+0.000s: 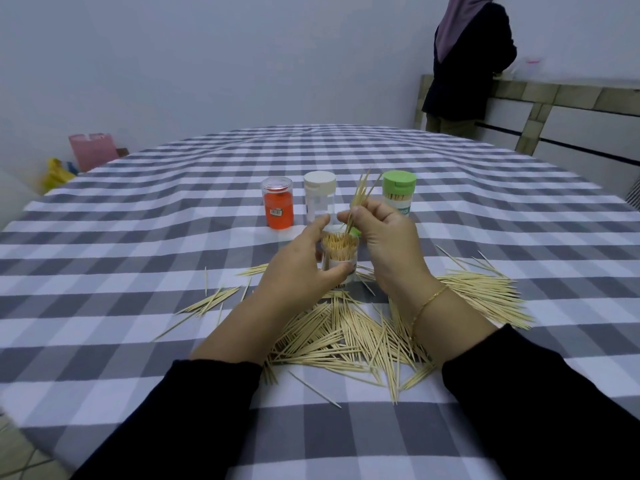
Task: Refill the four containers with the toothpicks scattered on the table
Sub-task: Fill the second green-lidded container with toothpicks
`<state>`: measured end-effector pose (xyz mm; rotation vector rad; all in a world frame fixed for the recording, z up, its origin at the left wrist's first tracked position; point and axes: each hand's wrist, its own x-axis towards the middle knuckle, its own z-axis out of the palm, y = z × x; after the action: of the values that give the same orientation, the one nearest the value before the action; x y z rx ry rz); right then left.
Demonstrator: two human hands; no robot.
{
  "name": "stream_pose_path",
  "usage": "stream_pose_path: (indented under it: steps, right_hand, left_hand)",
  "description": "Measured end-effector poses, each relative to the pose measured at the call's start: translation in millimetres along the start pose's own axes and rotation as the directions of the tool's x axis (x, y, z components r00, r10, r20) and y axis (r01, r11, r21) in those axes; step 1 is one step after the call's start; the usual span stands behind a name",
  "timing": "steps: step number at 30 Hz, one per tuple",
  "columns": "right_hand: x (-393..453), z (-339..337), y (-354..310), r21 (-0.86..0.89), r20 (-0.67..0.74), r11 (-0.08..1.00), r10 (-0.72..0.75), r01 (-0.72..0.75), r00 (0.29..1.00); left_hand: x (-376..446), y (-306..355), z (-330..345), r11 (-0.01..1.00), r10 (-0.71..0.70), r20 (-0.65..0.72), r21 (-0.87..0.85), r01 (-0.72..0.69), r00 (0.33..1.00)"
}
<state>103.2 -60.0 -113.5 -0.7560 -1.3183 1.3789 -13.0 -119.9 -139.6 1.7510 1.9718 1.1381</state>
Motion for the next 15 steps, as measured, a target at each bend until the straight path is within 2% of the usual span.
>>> stream_pose_path:
  steps: [5,15]
  right_hand:
    - [-5.1,-1.0,-3.4,-0.111,0.075,0.994,0.01,-0.002,0.997]
    - [-0.7,-3.8,-1.6,-0.401,0.036,0.916,-0.005,0.019,0.999]
  left_hand:
    - [0.9,-0.8,-0.3,1.0,0.003,0.008,0.023,-0.003,1.0]
    - [0.1,-1.1,-0.5,1.0,0.001,0.011,0.016,-0.001,1.0]
